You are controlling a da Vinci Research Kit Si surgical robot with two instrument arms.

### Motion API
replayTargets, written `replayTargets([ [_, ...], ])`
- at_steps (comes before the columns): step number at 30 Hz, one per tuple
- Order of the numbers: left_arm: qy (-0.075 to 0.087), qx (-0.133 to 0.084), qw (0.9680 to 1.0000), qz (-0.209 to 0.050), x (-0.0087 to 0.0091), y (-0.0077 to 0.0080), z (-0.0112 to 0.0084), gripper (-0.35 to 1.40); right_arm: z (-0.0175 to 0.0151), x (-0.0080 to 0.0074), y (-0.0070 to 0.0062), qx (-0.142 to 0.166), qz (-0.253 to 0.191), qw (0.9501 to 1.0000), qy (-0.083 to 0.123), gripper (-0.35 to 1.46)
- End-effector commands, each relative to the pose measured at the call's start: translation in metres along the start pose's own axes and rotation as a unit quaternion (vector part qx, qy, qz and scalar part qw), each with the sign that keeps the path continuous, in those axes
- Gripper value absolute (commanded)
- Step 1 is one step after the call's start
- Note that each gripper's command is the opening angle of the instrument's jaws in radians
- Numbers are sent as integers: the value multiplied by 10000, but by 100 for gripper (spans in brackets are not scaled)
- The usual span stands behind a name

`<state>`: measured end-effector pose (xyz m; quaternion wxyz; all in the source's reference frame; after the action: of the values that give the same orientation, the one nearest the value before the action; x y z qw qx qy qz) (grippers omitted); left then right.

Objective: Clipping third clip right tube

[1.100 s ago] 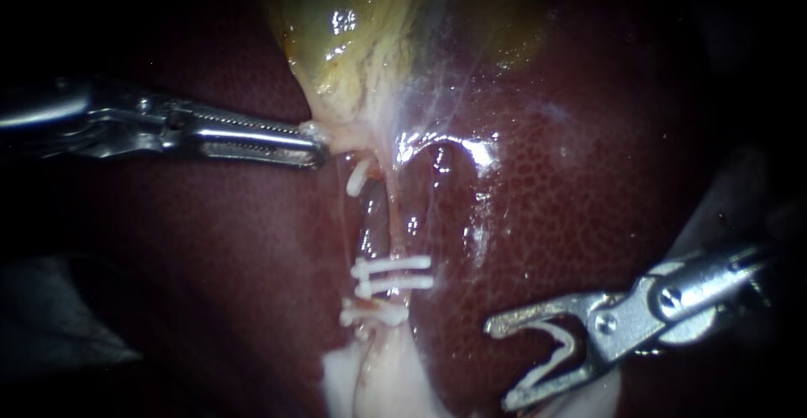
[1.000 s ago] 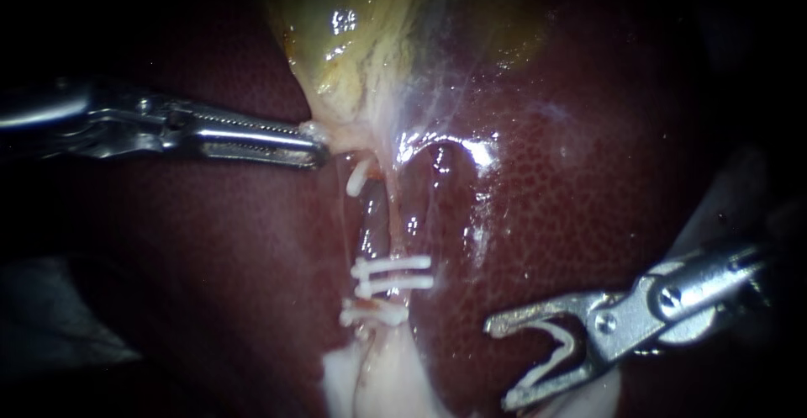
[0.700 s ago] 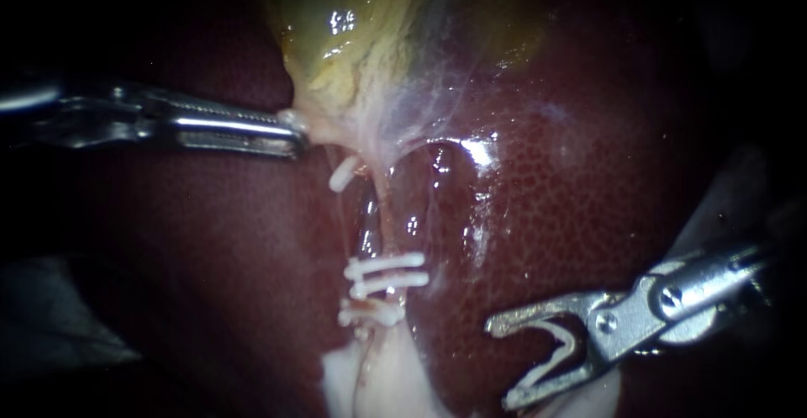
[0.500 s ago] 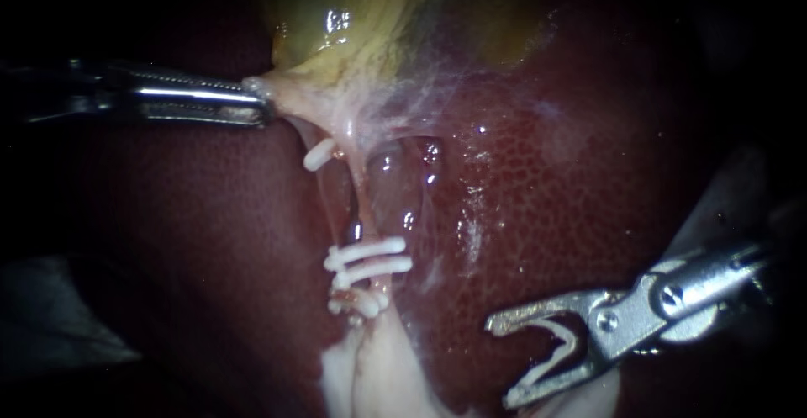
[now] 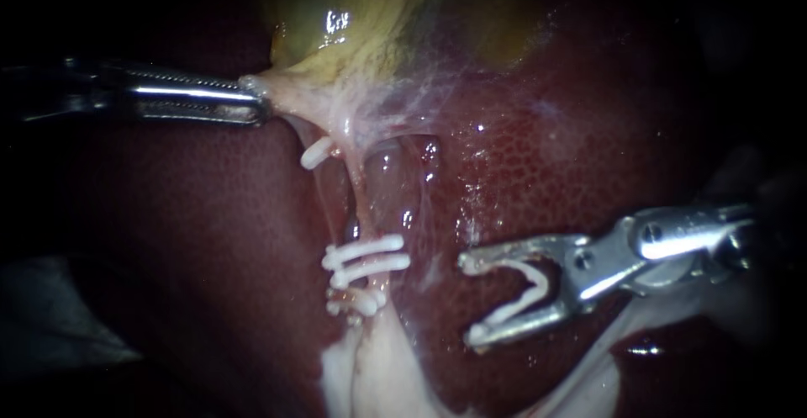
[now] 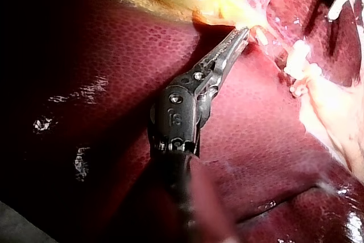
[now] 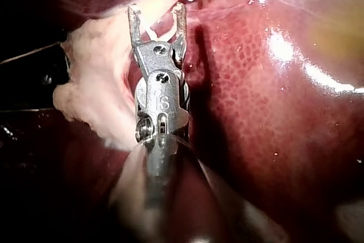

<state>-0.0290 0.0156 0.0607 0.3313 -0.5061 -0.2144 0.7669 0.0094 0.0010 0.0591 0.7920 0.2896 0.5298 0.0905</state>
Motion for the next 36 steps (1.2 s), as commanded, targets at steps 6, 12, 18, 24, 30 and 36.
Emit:
replayTargets([
  [6,0,8,10000,-1,1,3,0,-35,26,5,34,-203,431,9989,17,49],
  [12,0,9,10000,-1,1,4,0,-35,40,1,67,-434,818,9954,229,49],
  [18,1,11,10000,-1,0,4,0,-35,52,-11,87,-366,1176,9920,276,50],
  [24,2,18,10000,-3,1,6,0,-35,71,-16,94,-136,1434,9880,550,49],
  [30,1,16,10000,-3,1,6,0,-35,89,-11,100,186,1688,9808,954,49],
  [36,2,17,10000,-3,1,6,0,-35,100,-3,103,440,1839,9729,1328,49],
])
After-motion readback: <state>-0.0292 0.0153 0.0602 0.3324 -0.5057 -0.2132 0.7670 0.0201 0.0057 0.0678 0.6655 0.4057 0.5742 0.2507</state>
